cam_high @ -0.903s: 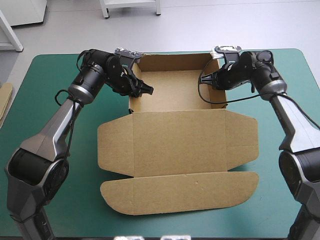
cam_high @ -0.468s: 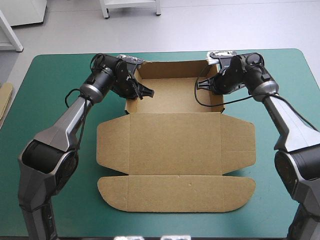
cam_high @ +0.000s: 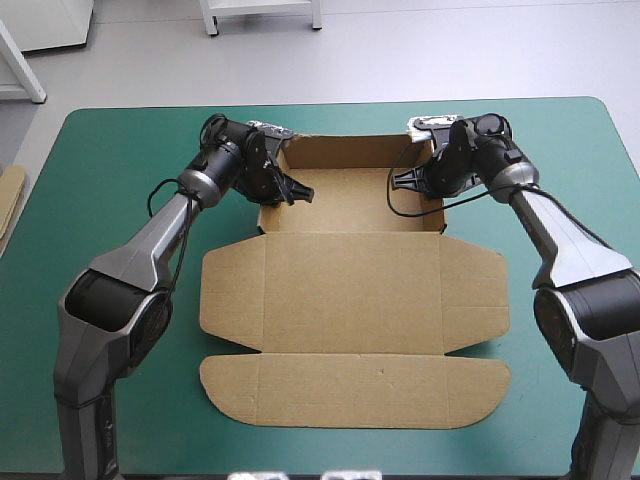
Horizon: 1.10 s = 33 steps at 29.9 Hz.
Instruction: Fold the box
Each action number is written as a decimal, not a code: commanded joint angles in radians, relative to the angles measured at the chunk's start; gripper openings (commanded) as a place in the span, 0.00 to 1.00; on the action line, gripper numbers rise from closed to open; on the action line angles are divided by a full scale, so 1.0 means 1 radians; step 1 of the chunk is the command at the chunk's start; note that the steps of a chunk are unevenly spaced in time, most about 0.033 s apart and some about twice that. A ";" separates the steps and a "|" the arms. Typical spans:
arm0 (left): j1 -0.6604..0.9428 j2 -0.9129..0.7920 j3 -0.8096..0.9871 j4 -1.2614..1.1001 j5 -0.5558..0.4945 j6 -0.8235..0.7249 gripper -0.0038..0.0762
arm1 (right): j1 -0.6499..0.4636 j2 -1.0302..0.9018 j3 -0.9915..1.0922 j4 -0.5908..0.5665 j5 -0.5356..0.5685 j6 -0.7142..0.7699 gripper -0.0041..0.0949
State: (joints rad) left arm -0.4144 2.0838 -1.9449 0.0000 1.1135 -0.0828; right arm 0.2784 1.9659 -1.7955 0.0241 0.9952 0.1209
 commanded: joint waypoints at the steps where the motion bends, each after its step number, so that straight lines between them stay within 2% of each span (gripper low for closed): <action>1: -0.012 -0.049 -0.028 -0.009 -0.051 0.062 0.04 | 0.003 -0.037 -0.031 -0.030 -0.058 -0.051 0.04; 15: -0.012 -0.011 -0.027 0.056 -0.108 0.033 0.04 | 0.003 0.003 -0.031 -0.059 -0.068 -0.052 0.04; 18: -0.012 -0.011 -0.027 0.061 -0.109 0.009 0.05 | 0.003 0.003 -0.031 -0.059 -0.064 -0.052 0.08; 22: -0.012 -0.016 -0.027 0.033 -0.099 0.018 0.20 | 0.003 -0.006 -0.033 -0.059 -0.053 -0.052 0.25; 25: -0.012 -0.025 -0.029 0.017 -0.099 0.021 0.41 | 0.003 -0.012 -0.043 -0.057 -0.038 -0.045 0.41; 26: -0.012 -0.031 -0.029 0.017 -0.099 0.021 0.52 | 0.003 -0.017 -0.046 -0.057 -0.036 -0.044 0.44; 28: -0.012 -0.043 -0.029 0.017 -0.099 0.021 0.64 | 0.003 -0.027 -0.053 -0.057 -0.032 -0.038 0.48; 30: -0.012 -0.060 -0.029 0.024 -0.096 0.021 0.69 | 0.003 -0.041 -0.059 -0.057 -0.030 -0.038 0.48; 33: -0.012 -0.088 -0.029 0.024 -0.096 0.021 0.69 | 0.003 -0.067 -0.061 -0.057 -0.026 -0.038 0.48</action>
State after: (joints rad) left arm -0.4224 2.0982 -1.9438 0.0271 1.0488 -0.0630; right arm 0.2814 1.9935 -1.8183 -0.0204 0.9895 0.0882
